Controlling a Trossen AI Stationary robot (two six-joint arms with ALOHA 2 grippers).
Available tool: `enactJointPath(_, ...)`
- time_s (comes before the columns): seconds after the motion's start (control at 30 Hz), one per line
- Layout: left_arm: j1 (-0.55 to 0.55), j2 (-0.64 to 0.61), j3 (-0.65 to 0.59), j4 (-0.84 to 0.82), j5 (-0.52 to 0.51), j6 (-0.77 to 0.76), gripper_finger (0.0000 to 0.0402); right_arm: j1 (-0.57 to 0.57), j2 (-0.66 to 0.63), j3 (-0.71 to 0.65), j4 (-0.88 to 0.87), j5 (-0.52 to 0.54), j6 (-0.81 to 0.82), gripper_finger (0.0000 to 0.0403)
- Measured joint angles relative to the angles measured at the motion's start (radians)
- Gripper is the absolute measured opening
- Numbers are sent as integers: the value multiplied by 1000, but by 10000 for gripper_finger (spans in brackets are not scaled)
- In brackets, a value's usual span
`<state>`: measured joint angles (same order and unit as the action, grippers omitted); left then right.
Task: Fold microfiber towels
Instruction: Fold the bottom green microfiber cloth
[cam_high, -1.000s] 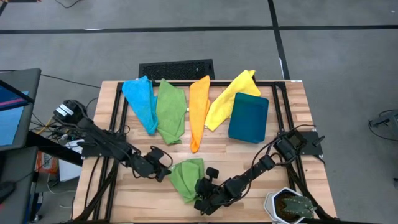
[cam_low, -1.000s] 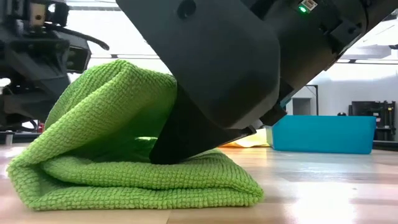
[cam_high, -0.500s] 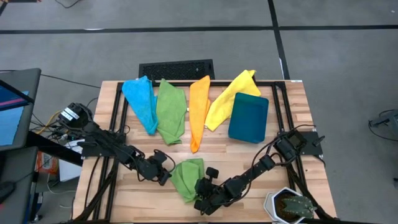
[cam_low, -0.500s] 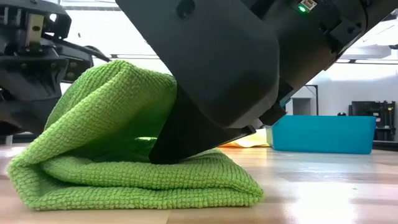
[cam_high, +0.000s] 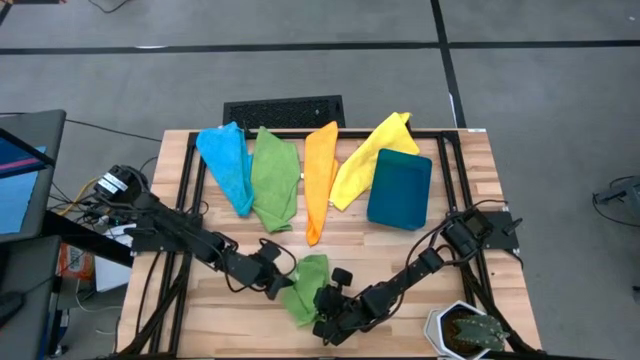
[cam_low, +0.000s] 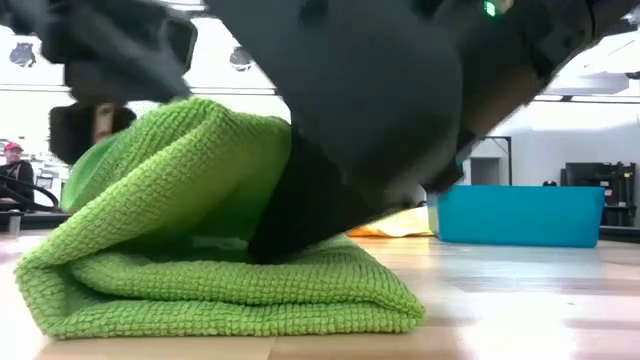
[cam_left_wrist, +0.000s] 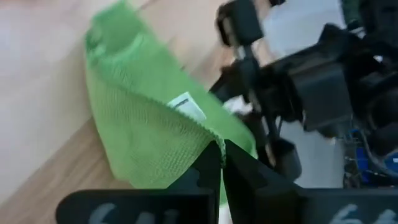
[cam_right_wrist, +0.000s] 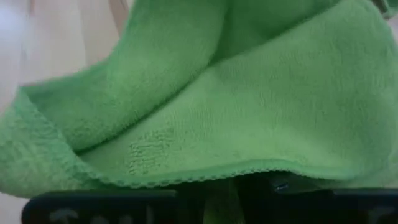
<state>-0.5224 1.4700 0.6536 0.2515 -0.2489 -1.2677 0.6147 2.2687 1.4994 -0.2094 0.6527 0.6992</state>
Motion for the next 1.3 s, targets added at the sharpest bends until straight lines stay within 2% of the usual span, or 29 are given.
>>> enactJointPath(0.27,74,0,33,-59,13,29,1,10,-40,47,-190,0,-14,97)
enactJointPath(0.5,120,0,32,-6,13,25,1,30,-44,106,-309,1,-19,97)
enactJointPath(0.73,128,5,32,-4,11,22,0,65,-46,107,-408,0,68,97)
enactJointPath(0.97,128,5,32,3,-43,15,0,104,-54,112,-503,10,170,97)
enactJointPath(1.13,128,7,32,3,-72,19,0,146,-79,147,-529,81,185,97)
enactJointPath(1.23,128,40,31,14,-70,17,0,147,-89,161,-516,97,183,97)
enactJointPath(1.3,128,84,32,77,-45,10,0,137,-90,166,-486,102,179,97)
